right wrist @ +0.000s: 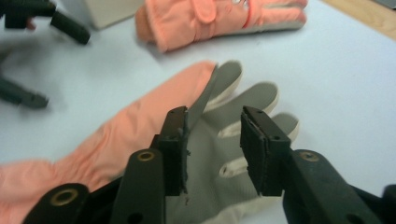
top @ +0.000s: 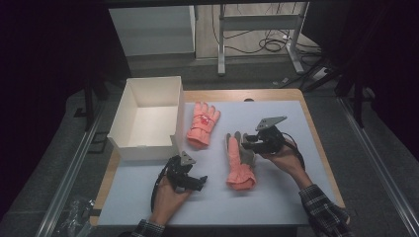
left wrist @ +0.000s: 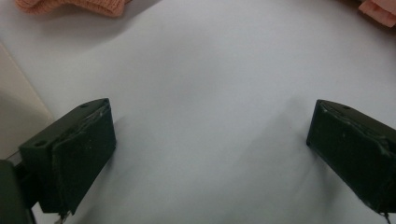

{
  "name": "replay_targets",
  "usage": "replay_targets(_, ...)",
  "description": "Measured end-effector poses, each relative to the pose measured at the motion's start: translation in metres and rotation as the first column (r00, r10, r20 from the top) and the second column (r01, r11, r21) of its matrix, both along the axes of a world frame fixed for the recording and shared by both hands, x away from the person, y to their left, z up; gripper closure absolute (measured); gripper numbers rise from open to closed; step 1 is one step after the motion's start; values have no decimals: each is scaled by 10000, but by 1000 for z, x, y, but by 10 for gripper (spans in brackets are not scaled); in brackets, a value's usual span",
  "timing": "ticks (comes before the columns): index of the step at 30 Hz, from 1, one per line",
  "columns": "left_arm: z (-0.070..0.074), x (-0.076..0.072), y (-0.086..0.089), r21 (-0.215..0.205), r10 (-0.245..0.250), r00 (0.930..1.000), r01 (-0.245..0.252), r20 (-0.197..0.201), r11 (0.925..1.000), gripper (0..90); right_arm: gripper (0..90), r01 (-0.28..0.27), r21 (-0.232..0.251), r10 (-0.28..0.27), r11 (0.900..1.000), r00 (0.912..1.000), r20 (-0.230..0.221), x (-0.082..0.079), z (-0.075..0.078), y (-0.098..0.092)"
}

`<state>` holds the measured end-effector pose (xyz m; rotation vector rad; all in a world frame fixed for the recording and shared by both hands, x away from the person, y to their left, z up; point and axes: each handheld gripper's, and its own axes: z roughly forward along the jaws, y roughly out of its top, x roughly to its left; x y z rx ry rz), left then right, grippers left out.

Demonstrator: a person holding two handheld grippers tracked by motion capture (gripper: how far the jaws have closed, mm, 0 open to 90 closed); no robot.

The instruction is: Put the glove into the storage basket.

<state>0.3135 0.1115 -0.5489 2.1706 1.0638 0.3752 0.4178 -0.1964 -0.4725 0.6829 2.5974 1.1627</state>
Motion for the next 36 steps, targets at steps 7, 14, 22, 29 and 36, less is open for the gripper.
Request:
replay_targets(7, 0, 0, 0, 42, -28, 10000, 28, -9, 10000, 13, 547, 524, 495, -514, 9974, 9985, -210, 13, 10, 16)
replay_targets(14, 0, 0, 0, 29, -32, 10000, 32, 0, 10000, 12, 516, 627, 764, -611, 9951, 9979, -230, 26, 14, 43)
replay_targets(22, 0, 0, 1, 64, -56, 10000, 56, -14, 10000, 13, 492, 606, 599, -591, 9964, 9979, -259, 40, 16, 73)
replay_targets(29, 0, 0, 1, 72, -54, 10000, 54, 0, 10000, 12, 492, 570, 580, -546, 9967, 9976, -427, 57, 13, 97)
replay_targets(36, 0, 0, 0, 38, -34, 10000, 34, -6, 10000, 12, 493, 555, 352, -546, 9978, 9982, -252, 72, 10, 121)
